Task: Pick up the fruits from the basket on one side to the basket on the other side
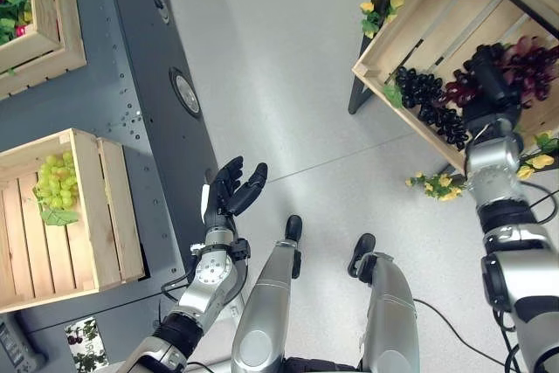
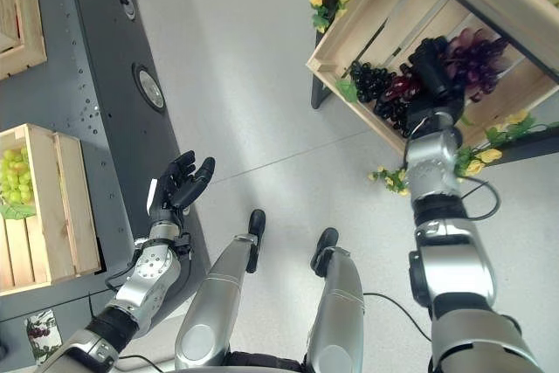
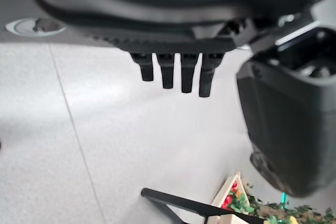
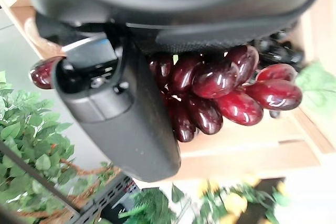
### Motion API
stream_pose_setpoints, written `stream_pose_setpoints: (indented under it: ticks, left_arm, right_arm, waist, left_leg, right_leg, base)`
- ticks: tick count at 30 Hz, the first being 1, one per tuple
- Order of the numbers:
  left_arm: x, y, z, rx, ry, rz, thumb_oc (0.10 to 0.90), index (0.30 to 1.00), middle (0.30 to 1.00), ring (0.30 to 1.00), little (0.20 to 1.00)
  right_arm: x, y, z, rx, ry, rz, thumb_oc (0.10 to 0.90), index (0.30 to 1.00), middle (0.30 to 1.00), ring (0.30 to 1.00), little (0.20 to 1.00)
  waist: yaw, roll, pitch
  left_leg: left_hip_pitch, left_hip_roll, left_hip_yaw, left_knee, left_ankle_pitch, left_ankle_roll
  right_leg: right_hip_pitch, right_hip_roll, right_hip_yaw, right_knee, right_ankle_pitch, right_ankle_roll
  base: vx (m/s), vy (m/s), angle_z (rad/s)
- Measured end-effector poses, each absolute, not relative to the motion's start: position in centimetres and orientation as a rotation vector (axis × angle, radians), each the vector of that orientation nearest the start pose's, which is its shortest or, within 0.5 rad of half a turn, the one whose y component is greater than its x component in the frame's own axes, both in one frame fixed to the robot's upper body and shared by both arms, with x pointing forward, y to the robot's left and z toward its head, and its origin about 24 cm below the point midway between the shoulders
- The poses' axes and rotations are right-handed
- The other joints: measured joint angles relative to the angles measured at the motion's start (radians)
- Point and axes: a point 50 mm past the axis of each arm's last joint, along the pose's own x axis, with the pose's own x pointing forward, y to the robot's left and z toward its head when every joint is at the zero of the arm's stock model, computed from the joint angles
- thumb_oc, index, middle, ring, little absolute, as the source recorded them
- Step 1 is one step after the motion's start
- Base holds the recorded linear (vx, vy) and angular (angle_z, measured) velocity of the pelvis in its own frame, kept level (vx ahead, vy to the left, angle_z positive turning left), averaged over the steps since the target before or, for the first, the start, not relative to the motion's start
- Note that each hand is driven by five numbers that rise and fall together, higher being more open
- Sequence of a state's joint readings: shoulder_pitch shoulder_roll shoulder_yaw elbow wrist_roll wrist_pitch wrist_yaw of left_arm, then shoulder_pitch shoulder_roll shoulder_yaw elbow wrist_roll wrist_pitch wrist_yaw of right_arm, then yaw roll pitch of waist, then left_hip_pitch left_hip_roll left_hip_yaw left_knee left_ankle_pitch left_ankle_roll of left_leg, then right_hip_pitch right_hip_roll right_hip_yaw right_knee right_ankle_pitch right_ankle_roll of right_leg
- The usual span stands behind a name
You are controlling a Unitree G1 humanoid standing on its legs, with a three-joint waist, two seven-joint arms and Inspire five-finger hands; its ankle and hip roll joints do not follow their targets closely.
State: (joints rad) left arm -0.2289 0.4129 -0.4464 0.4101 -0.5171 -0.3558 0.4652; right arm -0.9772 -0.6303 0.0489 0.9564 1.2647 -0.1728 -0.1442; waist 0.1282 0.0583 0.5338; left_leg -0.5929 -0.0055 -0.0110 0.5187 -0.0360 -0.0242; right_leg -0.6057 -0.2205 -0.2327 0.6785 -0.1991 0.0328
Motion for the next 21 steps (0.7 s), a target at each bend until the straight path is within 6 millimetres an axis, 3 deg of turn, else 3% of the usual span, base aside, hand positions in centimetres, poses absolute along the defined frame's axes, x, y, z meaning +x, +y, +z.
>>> stream_pose_setpoints:
  ticks: [6,13,17,21]
  left_arm:
    - [27.9,17.7,2.8,-0.027,-0.030,0.170,0.800,0.900,0.900,0.900,0.900]
    - [27.5,17.9,2.4,-0.023,-0.021,0.172,0.800,0.900,0.900,0.900,0.900]
    - [27.1,17.8,2.2,-0.032,-0.027,0.172,0.800,0.900,0.900,0.900,0.900]
    - [26.8,17.8,2.0,-0.028,-0.021,0.173,0.800,0.900,0.900,0.900,0.900]
  right_arm:
    - [38.0,-32.2,21.0,0.559,-0.226,-0.552,0.400,0.300,0.300,0.300,0.300]
    - [36.9,-34.8,21.5,0.088,-0.052,-0.765,0.400,0.300,0.300,0.300,0.300]
    - [36.2,-36.2,22.2,-0.344,0.077,-0.862,0.400,0.300,0.300,0.300,0.300]
    - [35.6,-37.2,22.6,-0.557,0.146,-0.910,0.400,0.300,0.300,0.300,0.300]
  waist:
    - [-0.001,0.000,0.000]
    - [-0.004,0.001,0.000]
    - [-0.005,0.003,0.000]
    - [-0.007,0.005,0.000]
  left_leg:
    - [-0.010,-0.006,-0.002,0.020,-0.006,0.006]
    - [-0.014,-0.007,0.001,0.030,-0.013,0.009]
    - [-0.029,-0.007,0.004,0.026,-0.013,0.009]
    - [-0.036,-0.006,0.005,0.019,-0.012,0.009]
  right_leg:
    - [-0.004,-0.007,0.001,0.010,0.000,0.000]
    - [-0.008,-0.007,0.006,0.013,-0.002,0.002]
    - [-0.027,-0.007,0.009,0.014,-0.001,0.003]
    - [-0.034,-0.007,0.007,0.009,-0.001,0.003]
  base:
    - [0.03,0.007,0.02]
    - [0.01,0.025,-0.01]
    - [-0.01,0.036,-0.02]
    - [-0.01,0.001,0.00]
